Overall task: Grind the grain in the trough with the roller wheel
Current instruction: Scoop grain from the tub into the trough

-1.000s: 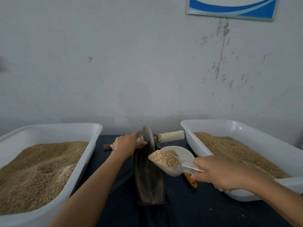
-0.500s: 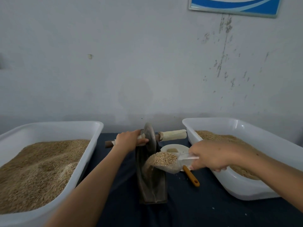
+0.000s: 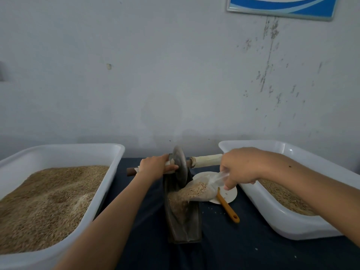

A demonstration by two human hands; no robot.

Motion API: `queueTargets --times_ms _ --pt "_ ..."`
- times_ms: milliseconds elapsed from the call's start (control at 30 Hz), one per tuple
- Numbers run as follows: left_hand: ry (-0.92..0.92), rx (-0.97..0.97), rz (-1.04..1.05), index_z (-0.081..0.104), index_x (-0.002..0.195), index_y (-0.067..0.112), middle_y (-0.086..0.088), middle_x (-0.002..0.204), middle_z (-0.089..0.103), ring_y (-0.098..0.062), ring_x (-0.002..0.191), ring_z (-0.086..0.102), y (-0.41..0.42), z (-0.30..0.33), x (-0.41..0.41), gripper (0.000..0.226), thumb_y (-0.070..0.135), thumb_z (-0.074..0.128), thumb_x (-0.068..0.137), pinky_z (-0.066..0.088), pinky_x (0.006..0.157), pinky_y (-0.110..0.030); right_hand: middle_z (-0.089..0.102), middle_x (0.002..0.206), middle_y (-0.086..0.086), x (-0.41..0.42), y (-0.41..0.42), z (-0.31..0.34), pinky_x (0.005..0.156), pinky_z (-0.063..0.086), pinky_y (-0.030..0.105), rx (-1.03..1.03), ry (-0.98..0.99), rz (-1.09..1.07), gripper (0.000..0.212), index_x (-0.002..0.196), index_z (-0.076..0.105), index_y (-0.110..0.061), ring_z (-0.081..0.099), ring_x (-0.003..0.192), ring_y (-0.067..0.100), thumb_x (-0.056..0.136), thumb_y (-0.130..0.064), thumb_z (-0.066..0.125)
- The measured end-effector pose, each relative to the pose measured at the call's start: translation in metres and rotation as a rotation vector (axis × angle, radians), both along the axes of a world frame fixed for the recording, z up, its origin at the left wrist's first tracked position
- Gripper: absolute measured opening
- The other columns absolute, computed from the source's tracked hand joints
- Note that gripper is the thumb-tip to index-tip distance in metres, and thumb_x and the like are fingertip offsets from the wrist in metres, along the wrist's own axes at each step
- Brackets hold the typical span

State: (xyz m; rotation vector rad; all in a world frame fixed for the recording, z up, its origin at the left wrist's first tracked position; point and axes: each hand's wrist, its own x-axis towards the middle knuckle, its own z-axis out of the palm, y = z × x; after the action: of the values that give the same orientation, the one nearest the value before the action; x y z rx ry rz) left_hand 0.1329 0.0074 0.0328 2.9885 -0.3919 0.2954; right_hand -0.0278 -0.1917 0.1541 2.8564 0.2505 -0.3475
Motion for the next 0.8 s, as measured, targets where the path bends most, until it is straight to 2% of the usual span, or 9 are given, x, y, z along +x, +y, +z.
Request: queueTargets --times_ms 100,167,267,367,500,800 --pt "0.006 -0.001 -0.001 0.045 0.122 0.024 -0.006 0.111 0.062 -0.027 0.101 0.059 0.0 0.0 0.0 0.056 0.068 0.036 0.088 0.045 0.083 -0.038 0.066 0.088 0.0 0.0 0.005 0.002 0.062 0.042 0.025 -0.111 -0.088 0.035 0.034 0.113 0.065 -0.013 0.054 0.069 0.014 0.089 -0.037 0.065" --pt "0.009 -0.004 -0.002 0.045 0.122 0.024 -0.006 0.111 0.062 -0.027 0.101 0.059 0.0 -0.001 0.001 0.056 0.068 0.036 0.088 0.045 0.083 -0.038 0.065 0.094 -0.001 0.0 0.008 0.002 0.059 0.04 0.024 -0.181 -0.139 0.065 0.032 0.113 0.065 -0.014 0.052 0.07 0.013 0.088 -0.036 0.065" --pt "0.004 0.007 0.015 0.045 0.123 0.024 -0.007 0.114 0.062 -0.028 0.104 0.058 -0.001 -0.001 0.003 0.058 0.069 0.037 0.087 0.04 0.077 -0.036 0.055 0.087 0.0 0.001 0.01 0.0 0.048 0.03 0.023 -0.268 -0.247 0.123 0.011 0.086 0.06 -0.014 0.039 0.055 0.011 0.087 -0.024 0.064" --pt "0.003 0.011 0.02 0.045 0.124 0.025 -0.007 0.117 0.061 -0.029 0.106 0.057 -0.001 -0.002 0.004 0.058 0.069 0.036 0.087 0.037 0.075 -0.036 0.049 0.081 0.0 0.001 0.011 -0.005 0.045 0.024 0.023 -0.33 -0.354 0.163 0.02 0.069 0.046 -0.016 0.033 0.051 0.011 0.086 -0.009 0.056" --pt "0.013 -0.007 0.014 0.044 0.126 0.026 -0.007 0.119 0.061 -0.028 0.107 0.057 0.0 -0.002 0.004 0.058 0.069 0.037 0.088 0.038 0.077 -0.036 0.04 0.068 -0.002 -0.001 0.01 -0.01 0.045 0.021 0.024 -0.363 -0.45 0.245 0.025 0.064 0.041 -0.016 0.032 0.051 0.011 0.085 -0.004 0.049" --pt "0.032 0.0 0.003 0.044 0.126 0.026 -0.007 0.119 0.06 -0.028 0.107 0.057 0.001 0.001 0.003 0.058 0.069 0.036 0.088 0.042 0.084 -0.038 0.031 0.057 -0.004 -0.009 0.004 -0.019 0.047 0.016 0.026 -0.349 -0.522 0.393 0.035 0.06 0.033 -0.019 0.026 0.051 0.011 0.078 0.008 0.048"
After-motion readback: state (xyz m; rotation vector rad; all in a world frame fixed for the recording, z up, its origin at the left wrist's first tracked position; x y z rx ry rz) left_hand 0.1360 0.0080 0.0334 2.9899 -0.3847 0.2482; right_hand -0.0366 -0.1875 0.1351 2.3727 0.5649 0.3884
